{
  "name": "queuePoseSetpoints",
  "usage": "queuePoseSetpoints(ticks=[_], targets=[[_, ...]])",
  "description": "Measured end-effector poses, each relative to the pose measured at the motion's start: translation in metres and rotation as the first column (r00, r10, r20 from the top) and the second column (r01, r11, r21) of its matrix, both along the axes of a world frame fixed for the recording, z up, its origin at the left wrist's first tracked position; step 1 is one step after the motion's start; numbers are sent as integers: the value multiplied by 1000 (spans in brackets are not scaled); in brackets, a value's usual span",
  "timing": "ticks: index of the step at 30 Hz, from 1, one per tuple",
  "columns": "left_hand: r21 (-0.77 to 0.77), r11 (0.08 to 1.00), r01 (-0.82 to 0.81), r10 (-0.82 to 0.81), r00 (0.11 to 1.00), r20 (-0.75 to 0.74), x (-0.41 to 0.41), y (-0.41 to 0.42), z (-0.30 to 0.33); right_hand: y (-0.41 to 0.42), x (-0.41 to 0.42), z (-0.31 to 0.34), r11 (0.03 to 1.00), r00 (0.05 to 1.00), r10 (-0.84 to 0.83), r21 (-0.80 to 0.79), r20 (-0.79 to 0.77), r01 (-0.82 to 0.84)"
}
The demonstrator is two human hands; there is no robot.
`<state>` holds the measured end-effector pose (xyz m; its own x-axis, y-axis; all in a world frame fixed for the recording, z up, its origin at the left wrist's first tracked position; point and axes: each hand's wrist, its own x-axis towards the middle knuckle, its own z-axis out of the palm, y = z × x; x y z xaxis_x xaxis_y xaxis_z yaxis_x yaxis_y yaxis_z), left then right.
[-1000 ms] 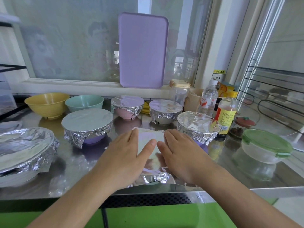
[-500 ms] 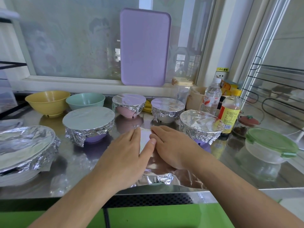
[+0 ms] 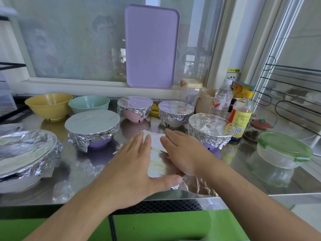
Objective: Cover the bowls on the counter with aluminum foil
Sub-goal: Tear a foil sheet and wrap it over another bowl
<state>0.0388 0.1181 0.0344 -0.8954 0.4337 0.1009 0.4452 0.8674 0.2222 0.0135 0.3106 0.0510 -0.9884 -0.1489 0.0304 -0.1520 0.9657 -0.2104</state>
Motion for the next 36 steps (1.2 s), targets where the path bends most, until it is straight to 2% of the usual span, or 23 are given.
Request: queuePoseSetpoints(ticks=[2, 4, 14, 17, 21, 25, 28, 32, 34, 35, 36], targets=[[5, 1000, -5, 4, 1000, 7, 1, 1, 3, 2, 10, 0, 990, 999, 19, -141, -38, -24], [12, 1000, -5, 5, 1000, 2, 1, 1, 5, 3, 23, 3, 977, 999, 29, -208, -46, -38], [50, 999, -18, 17, 999, 36, 1, 1, 9, 17, 45, 5, 999, 999, 42, 16, -28, -42], [36, 999, -20, 18, 999, 47, 3, 3, 12, 11, 31, 8, 998, 997, 46, -27, -61, -48], [71, 997, 12, -15, 999, 37, 6, 3, 22, -4, 8, 4, 985, 982, 166, -26, -94, -170], [66, 996, 53, -55, 998, 32, 0, 10, 27, -5, -6, -7, 981, 975, 170, -65, -146, -181], [69, 996, 47, -50, 998, 45, -5, 14, 27, 0, -7, -9, 986, 981, 164, 12, -103, -164], [99, 995, 23, -30, 997, 66, -5, 9, 23, 8, 5, -12, 972, 995, 69, -220, -74, -84], [127, 992, 5, -17, 995, 95, -6, 4, 19, 10, 11, -12, 948, 999, 33, -317, 1, -31], [142, 990, -3, -13, 994, 112, -6, 2, 18, 13, 13, -11, 938, 999, 43, -344, 33, -28], [157, 988, -8, -11, 992, 123, -5, 1, 17, 14, 18, -12, 955, 998, 59, -289, -36, -67]])
